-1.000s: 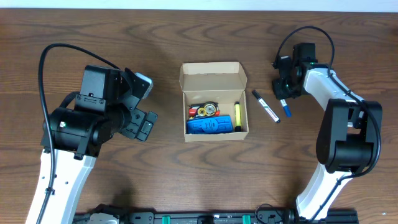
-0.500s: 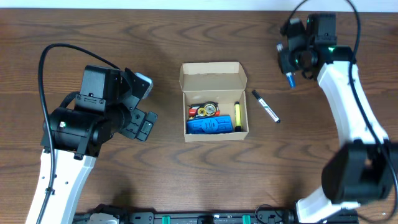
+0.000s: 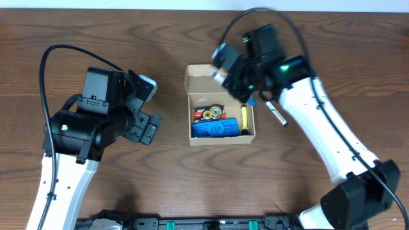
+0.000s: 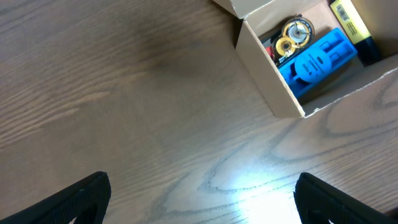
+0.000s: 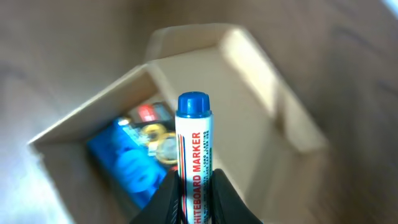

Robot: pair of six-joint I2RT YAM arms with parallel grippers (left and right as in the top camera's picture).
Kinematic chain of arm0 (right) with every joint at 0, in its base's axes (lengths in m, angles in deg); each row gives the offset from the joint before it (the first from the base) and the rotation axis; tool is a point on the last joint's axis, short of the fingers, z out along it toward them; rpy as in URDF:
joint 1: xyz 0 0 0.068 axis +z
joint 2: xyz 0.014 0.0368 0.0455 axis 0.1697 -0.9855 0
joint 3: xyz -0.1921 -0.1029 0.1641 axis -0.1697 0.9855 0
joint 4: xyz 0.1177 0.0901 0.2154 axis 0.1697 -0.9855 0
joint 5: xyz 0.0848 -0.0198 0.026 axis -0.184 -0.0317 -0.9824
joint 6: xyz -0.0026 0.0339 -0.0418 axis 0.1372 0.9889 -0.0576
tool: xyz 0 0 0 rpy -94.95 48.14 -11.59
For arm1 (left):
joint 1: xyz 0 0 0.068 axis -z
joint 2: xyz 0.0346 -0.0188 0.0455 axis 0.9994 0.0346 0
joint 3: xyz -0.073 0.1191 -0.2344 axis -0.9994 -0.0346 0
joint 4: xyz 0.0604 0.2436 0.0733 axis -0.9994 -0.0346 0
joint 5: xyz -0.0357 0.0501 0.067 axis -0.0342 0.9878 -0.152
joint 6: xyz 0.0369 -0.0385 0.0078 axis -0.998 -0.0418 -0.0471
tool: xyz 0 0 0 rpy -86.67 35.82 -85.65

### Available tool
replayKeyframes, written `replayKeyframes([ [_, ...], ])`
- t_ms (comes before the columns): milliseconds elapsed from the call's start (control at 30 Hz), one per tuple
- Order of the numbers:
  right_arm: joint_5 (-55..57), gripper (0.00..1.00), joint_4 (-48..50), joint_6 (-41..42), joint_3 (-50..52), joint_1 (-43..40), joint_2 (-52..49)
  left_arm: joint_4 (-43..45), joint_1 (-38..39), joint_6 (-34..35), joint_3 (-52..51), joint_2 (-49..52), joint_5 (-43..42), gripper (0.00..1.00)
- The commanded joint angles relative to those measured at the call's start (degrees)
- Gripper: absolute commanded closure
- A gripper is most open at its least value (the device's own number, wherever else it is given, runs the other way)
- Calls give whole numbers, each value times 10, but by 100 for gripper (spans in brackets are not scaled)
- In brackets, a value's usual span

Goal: Pack container
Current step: 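Carry the blue marker into the box and release it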

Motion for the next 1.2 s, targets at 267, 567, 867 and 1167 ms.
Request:
replayKeyframes([
  [267,-22,91,-41,-94,0,67,-97,-2,-2,-6,5,-2,2,5],
  [567,-30,91,-78,-136,0,90,-154,-2,-2,-6,5,-2,2,5],
  [867,-32,78,-95,-152,1,94,-168,-2,-2,-6,5,-2,2,5],
  [1167,-44,57,-99,-148,-5,94,-166,-2,-2,-6,5,-2,2,5],
])
